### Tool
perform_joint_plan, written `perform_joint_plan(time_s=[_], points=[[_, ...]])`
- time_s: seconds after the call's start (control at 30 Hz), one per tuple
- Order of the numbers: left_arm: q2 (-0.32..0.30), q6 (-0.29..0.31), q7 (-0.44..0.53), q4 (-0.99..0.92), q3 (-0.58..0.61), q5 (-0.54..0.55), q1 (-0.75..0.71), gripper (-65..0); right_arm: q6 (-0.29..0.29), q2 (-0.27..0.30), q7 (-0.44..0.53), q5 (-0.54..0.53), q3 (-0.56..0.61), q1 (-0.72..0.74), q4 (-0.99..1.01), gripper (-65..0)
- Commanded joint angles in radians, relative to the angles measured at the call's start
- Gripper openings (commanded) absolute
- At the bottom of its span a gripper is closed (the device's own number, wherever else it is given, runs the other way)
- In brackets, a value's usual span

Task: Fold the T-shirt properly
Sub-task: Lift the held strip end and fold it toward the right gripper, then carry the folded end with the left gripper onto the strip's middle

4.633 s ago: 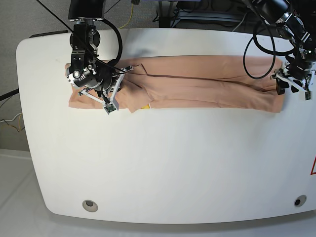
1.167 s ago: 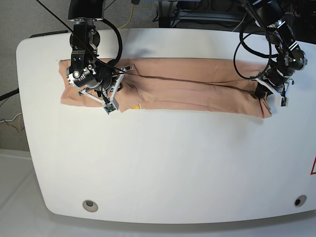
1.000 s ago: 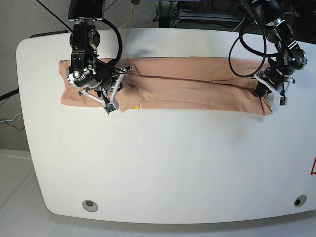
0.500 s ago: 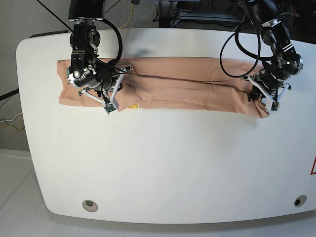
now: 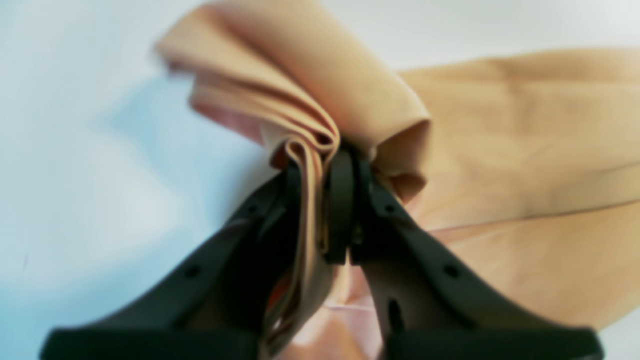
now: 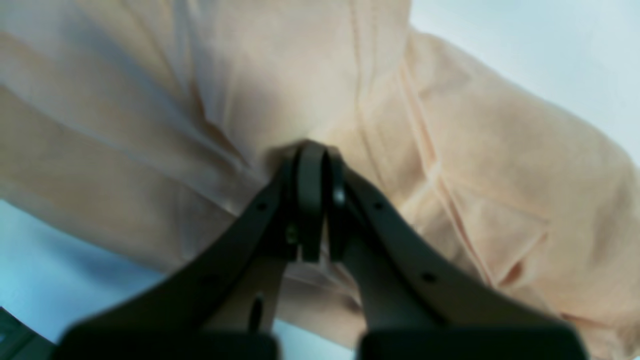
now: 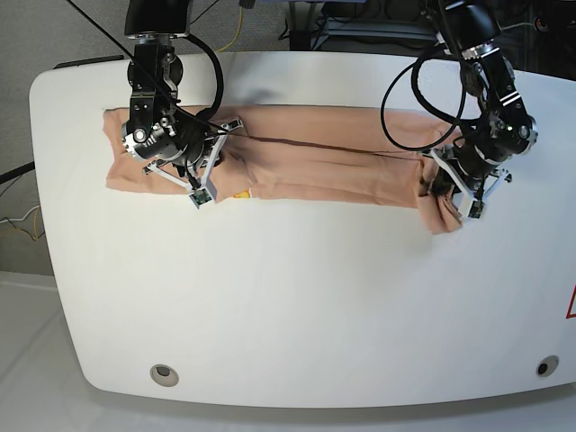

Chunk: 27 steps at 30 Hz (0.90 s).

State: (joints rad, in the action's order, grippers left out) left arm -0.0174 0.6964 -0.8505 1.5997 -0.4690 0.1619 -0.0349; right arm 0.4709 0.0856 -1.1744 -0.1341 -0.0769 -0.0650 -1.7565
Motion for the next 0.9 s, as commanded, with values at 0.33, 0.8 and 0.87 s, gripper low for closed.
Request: perform_joint_plan(time_s=[0.33,0.8,0.87], points=[[0.058,0.002,-0.075,0.110,0.080,0.020,0.045,-62.7,-0.001,0.003,0.014,-0.002,-0.001,0.014,-0.013,-65.0],[0.130,0.002,-0.149,0.159,0.157,0.021,0.049,-62.7,-0.001,0.003,0.017,0.000,-0.001,0.012,0.034,-65.0],[0.138,0.002,-0.151,0.159,0.168,0.021,0.049,-62.7,-0.001,0.003,0.017,0.000,-0.001,0.006,0.034,-65.0]])
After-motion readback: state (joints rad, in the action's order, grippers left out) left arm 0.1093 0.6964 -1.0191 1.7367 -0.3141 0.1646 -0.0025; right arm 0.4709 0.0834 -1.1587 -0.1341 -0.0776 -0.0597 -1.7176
